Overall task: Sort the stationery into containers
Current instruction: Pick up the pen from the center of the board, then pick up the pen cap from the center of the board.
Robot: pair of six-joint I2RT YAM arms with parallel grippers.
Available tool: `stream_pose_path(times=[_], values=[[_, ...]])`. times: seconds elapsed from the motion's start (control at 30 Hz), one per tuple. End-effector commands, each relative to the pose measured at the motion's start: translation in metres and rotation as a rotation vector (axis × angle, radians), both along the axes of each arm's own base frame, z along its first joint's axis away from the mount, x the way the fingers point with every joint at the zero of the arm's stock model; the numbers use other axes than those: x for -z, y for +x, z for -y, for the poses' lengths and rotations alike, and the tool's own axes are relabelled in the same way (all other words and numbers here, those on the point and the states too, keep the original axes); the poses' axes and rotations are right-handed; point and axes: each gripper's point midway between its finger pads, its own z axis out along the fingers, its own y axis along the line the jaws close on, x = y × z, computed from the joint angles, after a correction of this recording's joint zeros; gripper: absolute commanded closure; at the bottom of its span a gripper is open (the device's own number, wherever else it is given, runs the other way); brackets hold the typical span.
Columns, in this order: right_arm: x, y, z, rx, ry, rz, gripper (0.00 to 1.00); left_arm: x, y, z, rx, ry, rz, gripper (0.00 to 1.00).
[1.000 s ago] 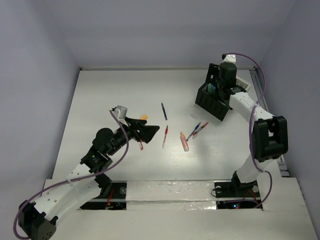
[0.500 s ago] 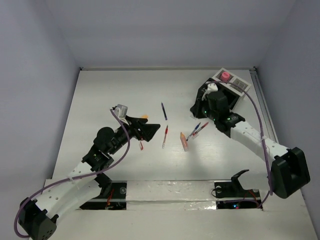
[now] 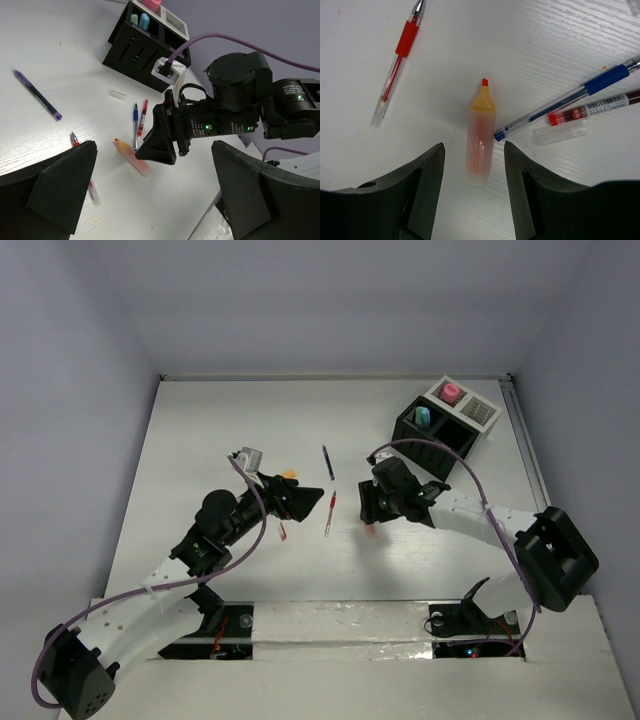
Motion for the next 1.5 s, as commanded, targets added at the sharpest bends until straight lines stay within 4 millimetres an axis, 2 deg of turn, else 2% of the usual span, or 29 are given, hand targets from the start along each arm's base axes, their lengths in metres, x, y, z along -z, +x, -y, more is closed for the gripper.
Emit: stream_pose_path(times=[0.0, 0.07, 0.23, 0.37, 0.57, 0.63, 0.67, 0.7, 0.73, 0.77, 0.8, 0.87, 0.97, 1.0, 1.07, 1.1, 1.17, 1.23, 1.27, 1.37, 1.47], values=[[-0.012, 0.015, -0.006, 0.019, -0.016, 0.042, 0.43, -0.024, -0.001, -0.001, -0.004, -0.045, 0.049, 0.01], [-0.003, 0.016, -0.004, 0.027, -0.039, 0.03, 0.43, -0.02, -0.001, 0.0, -0.001, -0.036, 0.039, 0.01], [0.006, 0.016, -0.019, 0.0, -0.043, 0.016, 0.43, -0.008, -0.002, 0.0, 0.0, -0.026, 0.01, 0.01], [0.012, 0.024, -0.019, 0.02, -0.086, 0.028, 0.45, 0.001, -0.004, 0.001, 0.012, -0.014, -0.013, 0.02], [0.03, 0.025, -0.014, 0.04, -0.149, 0.005, 0.5, 0.015, -0.007, 0.004, 0.033, 0.0, -0.047, 0.07], [0.034, 0.025, -0.012, 0.052, -0.162, 0.002, 0.54, 0.02, -0.01, 0.007, 0.048, 0.001, -0.062, 0.12], [0.038, 0.025, -0.012, 0.056, -0.171, -0.004, 0.58, 0.024, -0.011, 0.007, 0.053, 0.006, -0.07, 0.14], [0.038, 0.027, -0.012, 0.063, -0.17, -0.002, 0.67, 0.029, -0.011, 0.007, 0.053, 0.013, -0.082, 0.15], [0.038, 0.028, -0.011, 0.073, -0.17, 0.004, 0.7, 0.032, -0.014, 0.009, 0.063, 0.017, -0.089, 0.16], [0.035, 0.03, -0.012, 0.08, -0.166, 0.013, 0.74, 0.038, -0.014, 0.009, 0.064, 0.025, -0.104, 0.22], [0.03, 0.033, -0.014, 0.086, -0.155, 0.026, 0.83, 0.042, -0.014, 0.009, 0.064, 0.028, -0.113, 0.23], [0.02, 0.038, -0.017, 0.098, -0.134, 0.051, 0.86, 0.048, -0.017, 0.014, 0.083, 0.034, -0.13, 0.27], [-0.009, 0.048, -0.027, 0.111, -0.055, 0.116, 0.89, 0.057, -0.022, 0.024, 0.12, 0.045, -0.152, 0.35], [-0.025, 0.052, -0.031, 0.117, -0.014, 0.15, 0.91, 0.058, -0.023, 0.027, 0.129, 0.048, -0.154, 0.37], [-0.042, 0.054, -0.036, 0.126, 0.043, 0.183, 0.91, 0.064, -0.026, 0.035, 0.15, 0.06, -0.164, 0.4], [-0.059, 0.057, -0.041, 0.126, 0.099, 0.222, 0.91, 0.063, -0.026, 0.039, 0.158, 0.061, -0.164, 0.41], [-0.071, 0.057, -0.044, 0.129, 0.153, 0.247, 0.91, 0.065, -0.024, 0.047, 0.168, 0.069, -0.167, 0.44], [-0.093, 0.055, -0.054, 0.117, 0.239, 0.284, 0.91, 0.066, -0.022, 0.051, 0.165, 0.083, -0.16, 0.44], [-0.094, 0.052, -0.054, 0.115, 0.254, 0.286, 0.91, 0.066, -0.02, 0.052, 0.157, 0.087, -0.158, 0.45], [-0.116, 0.049, -0.058, 0.118, 0.341, 0.333, 0.91, 0.066, -0.016, 0.057, 0.148, 0.085, -0.153, 0.47], [-0.124, 0.046, -0.061, 0.118, 0.405, 0.349, 0.91, 0.058, -0.011, 0.062, 0.149, 0.068, -0.132, 0.48]])
